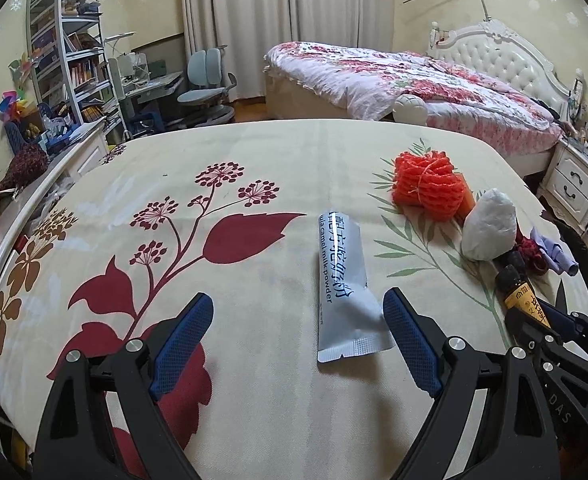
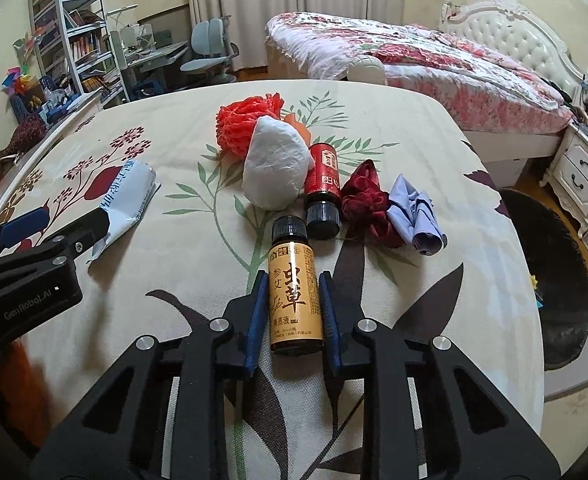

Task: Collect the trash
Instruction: 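Grasp the brown bottle with the right tool while the left tool grasps the silver tube, then carry the bottle and tube over the black bin and open both tools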

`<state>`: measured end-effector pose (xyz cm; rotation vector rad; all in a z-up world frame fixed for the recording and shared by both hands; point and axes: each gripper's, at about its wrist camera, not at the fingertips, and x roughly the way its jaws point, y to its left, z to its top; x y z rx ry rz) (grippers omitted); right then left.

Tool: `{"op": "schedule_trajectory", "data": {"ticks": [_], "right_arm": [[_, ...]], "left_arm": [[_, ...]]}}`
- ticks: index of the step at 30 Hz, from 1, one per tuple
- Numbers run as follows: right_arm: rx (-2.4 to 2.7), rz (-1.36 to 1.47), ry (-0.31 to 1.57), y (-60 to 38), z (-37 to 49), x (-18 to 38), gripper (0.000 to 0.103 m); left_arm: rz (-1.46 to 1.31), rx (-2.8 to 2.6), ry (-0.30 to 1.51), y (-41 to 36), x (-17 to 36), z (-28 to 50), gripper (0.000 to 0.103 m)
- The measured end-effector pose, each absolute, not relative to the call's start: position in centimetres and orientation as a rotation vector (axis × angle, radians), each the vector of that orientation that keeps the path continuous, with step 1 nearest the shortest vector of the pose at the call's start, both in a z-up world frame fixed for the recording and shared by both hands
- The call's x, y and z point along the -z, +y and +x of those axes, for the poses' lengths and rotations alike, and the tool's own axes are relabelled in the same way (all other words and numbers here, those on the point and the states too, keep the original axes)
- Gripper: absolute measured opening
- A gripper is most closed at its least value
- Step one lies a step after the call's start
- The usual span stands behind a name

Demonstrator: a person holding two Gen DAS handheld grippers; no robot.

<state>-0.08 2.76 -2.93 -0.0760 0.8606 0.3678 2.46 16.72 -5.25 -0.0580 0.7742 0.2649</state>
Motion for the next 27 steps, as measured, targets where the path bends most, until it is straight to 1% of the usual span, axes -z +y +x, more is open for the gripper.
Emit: {"op": "schedule_trajectory", "data": {"ticks": [6,7,8,11,12,14,16,20,27], "right_arm": [[-0.379,-0.055,0.863,2.5,-0.1,2.9,0.024],[-0.378,-0.056,0.864,2.5,0.0,2.9,0.024],[-0.379,-0.056,0.863,2.5,0.0,2.9,0.024],[-0.38,-0.055,0.863,2.5,0.0,2.9,0.024],[-0.38,-0.055,0.863,2.5,0.0,2.9,0.024],[-0.381,-0.054,0.863,2.5,0.0,2.9,0.024],[-0.381,-0.055,0.861,2.5,0.0,2.9,0.024],[-0.383,-0.053,0.858,2.5,-0.2,2.8,0.023],[-0.384,-0.044,0.838,2.5,-0.9,2.1,0.023]], "left_arm": [[-0.067,-0.226,0.813,16.6,5.8,3.4,0.086],[-0.07,-0.217,0.82,16.5,5.9,3.5,0.084],[-0.072,-0.207,0.831,16.5,6.0,3.6,0.077],[-0.084,-0.177,0.874,16.6,6.6,3.8,0.061],[-0.093,-0.173,0.883,16.7,6.8,3.8,0.058],[-0.101,-0.171,0.883,16.9,6.8,3.7,0.048],[-0.103,-0.163,0.877,17.0,6.7,3.5,0.041],[-0.097,-0.142,0.863,16.8,6.6,3.1,0.038],[-0.097,-0.139,0.825,16.7,5.7,2.2,0.038]]}}
